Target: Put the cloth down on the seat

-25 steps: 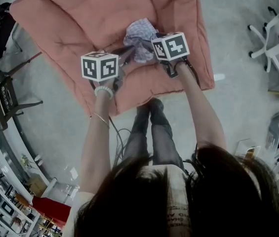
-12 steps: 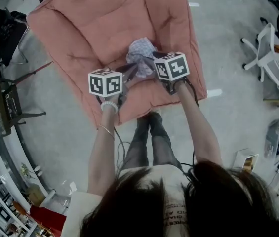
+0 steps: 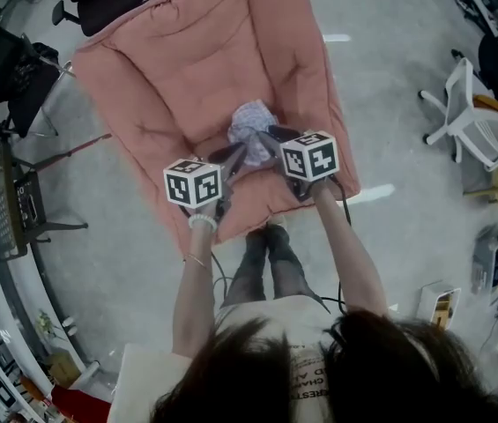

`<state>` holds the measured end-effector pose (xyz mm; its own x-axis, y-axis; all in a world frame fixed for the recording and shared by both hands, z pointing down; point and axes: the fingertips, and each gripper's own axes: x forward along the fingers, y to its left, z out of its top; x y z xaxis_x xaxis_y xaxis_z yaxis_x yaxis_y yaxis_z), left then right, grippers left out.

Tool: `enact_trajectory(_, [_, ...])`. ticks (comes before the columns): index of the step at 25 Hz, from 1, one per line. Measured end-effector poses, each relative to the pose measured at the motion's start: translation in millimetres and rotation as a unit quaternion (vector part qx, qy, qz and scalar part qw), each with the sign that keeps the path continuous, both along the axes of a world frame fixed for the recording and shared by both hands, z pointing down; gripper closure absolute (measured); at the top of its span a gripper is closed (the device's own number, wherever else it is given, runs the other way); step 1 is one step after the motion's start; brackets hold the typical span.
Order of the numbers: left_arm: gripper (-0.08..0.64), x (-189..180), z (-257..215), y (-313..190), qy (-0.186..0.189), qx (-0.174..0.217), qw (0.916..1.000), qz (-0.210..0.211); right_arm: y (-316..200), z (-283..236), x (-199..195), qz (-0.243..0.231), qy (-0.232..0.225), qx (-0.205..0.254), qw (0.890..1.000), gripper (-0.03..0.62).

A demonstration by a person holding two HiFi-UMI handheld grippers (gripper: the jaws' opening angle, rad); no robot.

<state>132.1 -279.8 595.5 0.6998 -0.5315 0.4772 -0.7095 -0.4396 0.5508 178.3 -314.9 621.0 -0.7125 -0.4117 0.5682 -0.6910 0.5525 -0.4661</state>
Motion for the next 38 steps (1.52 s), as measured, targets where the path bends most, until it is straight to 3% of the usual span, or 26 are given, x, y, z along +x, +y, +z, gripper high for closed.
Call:
enact_trajectory(22, [0.561, -1.1, -107.2, 36.6, 0.035, 0.102, 0.9936, -0.035, 47.0, -123.9, -13.0, 0.014, -0.080, 0.080, 0.994, 0.557])
enact_trajectory(26, [0.560, -4.3, -123.0, 41.8, 0.039, 0.121, 0.9913, -0.034, 52.3, -142.0, -12.7, 0.015, -0.083, 0.101, 0.991, 0.589])
enact_trajectory(38, [0.560, -2.8, -144.0, 46.2, 0.043, 0.155, 0.9864, -0.031, 66.3, -160.8, -16.4, -0.005, -0.082, 0.131, 0.988, 0.591])
